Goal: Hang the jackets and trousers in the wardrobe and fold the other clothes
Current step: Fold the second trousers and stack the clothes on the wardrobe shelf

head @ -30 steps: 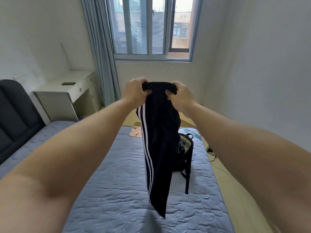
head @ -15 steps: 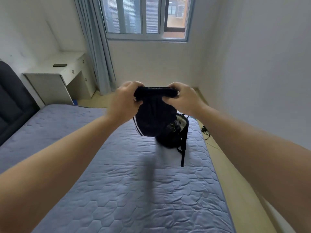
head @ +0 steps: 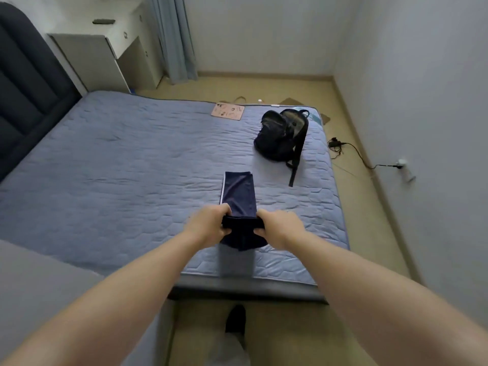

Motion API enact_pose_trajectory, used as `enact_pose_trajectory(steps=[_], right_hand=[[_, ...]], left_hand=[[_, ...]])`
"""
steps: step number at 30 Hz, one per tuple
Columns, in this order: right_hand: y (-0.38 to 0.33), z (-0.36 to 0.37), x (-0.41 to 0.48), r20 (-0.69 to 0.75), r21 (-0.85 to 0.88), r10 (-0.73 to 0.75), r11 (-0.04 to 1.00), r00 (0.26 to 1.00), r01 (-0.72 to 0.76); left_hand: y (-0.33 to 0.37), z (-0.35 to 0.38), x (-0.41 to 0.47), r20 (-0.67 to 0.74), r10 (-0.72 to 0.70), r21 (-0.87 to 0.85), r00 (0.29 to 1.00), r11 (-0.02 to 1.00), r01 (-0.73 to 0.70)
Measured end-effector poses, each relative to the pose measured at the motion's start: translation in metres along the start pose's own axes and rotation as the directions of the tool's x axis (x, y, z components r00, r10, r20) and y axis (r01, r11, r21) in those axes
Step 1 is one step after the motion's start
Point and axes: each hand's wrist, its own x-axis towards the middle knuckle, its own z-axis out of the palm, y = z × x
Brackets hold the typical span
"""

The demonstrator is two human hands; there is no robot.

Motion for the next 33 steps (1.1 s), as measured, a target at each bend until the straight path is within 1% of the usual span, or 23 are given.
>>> enact_pose_trajectory(steps=[3,7,9,14,17,20,23,27,30,33], right_hand=[[-0.012,0.049,-0.048,0.127,-0.013,-0.011,1.0,0.992,0.013],[-0.026,0.088,-0.103,0.322,0.081,-0.057,0.996,0.945,0.033],[-0.034,0.096,-0.122,0.387,0.117,-0.102,0.991,0.916,0.06],[-0.038,0.101,-0.147,0.406,0.155,-0.13,0.985,0.905,0.072],[-0.035,0.099,-0.149,0.442,0.19,-0.127,0.981,0.888,0.045],[-0.03,0.097,-0.145,0.487,0.215,-0.12,0.977,0.865,0.015],[-0.023,0.096,-0.133,0.472,0.243,-0.123,0.97,0.873,0.006],[-0.008,0.092,-0.099,0.368,0.315,-0.088,0.948,0.926,-0.035],[0.005,0.092,-0.056,0.281,0.402,-0.027,0.911,0.959,-0.092],[0.022,0.099,0.008,0.23,0.451,0.043,0.881,0.972,-0.146]], left_hand=[[0.003,0.039,-0.055,0.102,-0.049,0.038,0.994,0.998,0.045],[0.004,0.077,-0.124,0.284,-0.05,0.006,0.957,0.999,0.051],[0.005,0.088,-0.152,0.344,-0.04,-0.011,0.938,0.999,0.047],[0.011,0.092,-0.186,0.362,-0.033,-0.083,0.932,0.994,0.068],[0.016,0.088,-0.189,0.462,-0.026,-0.139,0.887,0.985,0.102],[0.019,0.084,-0.183,0.533,-0.001,-0.152,0.846,0.984,0.096],[0.018,0.078,-0.165,0.547,-0.008,-0.154,0.837,0.982,0.111],[0.006,0.071,-0.119,0.505,-0.046,-0.132,0.862,0.983,0.13],[-0.013,0.069,-0.065,0.485,-0.066,-0.187,0.872,0.966,0.177],[-0.038,0.076,0.008,0.464,-0.099,-0.26,0.88,0.935,0.242]])
